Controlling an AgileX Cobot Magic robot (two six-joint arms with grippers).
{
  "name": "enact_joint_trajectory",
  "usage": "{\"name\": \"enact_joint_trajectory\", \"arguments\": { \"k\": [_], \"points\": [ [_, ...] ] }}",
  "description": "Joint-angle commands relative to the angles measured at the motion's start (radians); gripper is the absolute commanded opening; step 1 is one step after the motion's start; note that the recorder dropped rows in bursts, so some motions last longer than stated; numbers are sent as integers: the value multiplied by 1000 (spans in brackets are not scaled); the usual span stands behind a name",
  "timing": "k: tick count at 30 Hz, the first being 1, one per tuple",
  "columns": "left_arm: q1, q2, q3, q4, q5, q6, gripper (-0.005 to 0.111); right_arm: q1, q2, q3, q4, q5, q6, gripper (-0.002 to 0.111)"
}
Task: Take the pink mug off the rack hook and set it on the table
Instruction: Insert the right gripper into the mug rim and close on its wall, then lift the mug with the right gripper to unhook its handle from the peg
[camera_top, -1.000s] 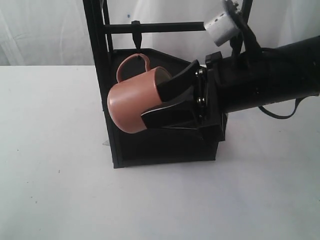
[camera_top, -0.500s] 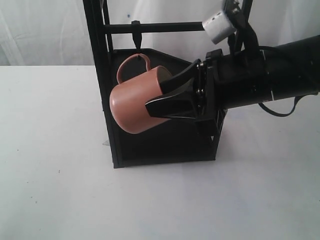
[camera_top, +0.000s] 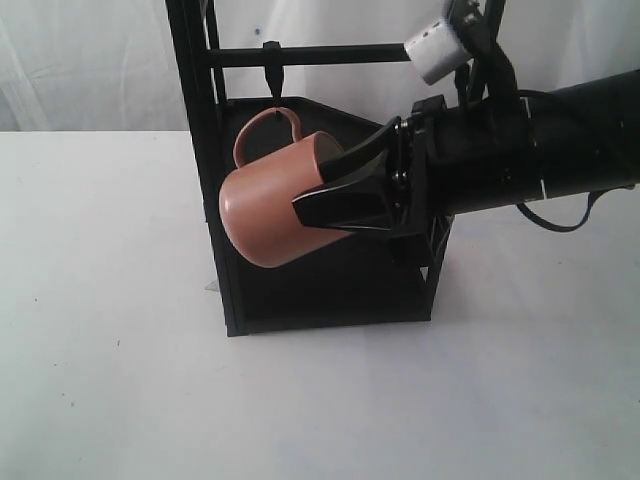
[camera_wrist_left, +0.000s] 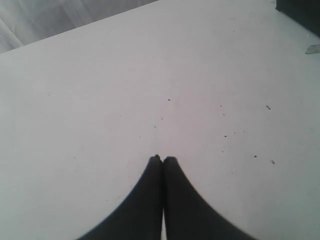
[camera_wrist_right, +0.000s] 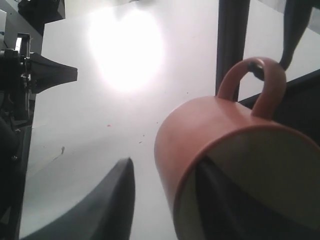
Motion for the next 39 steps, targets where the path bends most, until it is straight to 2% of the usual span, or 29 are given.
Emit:
{"name": "enact_joint_trajectory", "arguments": {
  "k": [1, 12, 25, 31, 39],
  "points": [
    [-8, -4, 1, -3, -1, -10, 0, 4, -2, 9, 15, -5, -3, 29],
    [-8, -4, 1, -3, -1, -10, 0, 4, -2, 9, 15, -11, 16, 19],
    [-8, -4, 1, -3, -1, -10, 0, 4, 20, 9, 16, -48, 31, 17],
    [-8, -4, 1, -3, -1, -10, 0, 4, 20, 9, 16, -46, 31, 0],
    [-8, -4, 1, -3, -1, -10, 0, 4, 20, 9, 21, -19, 24, 0]
  ]
}}
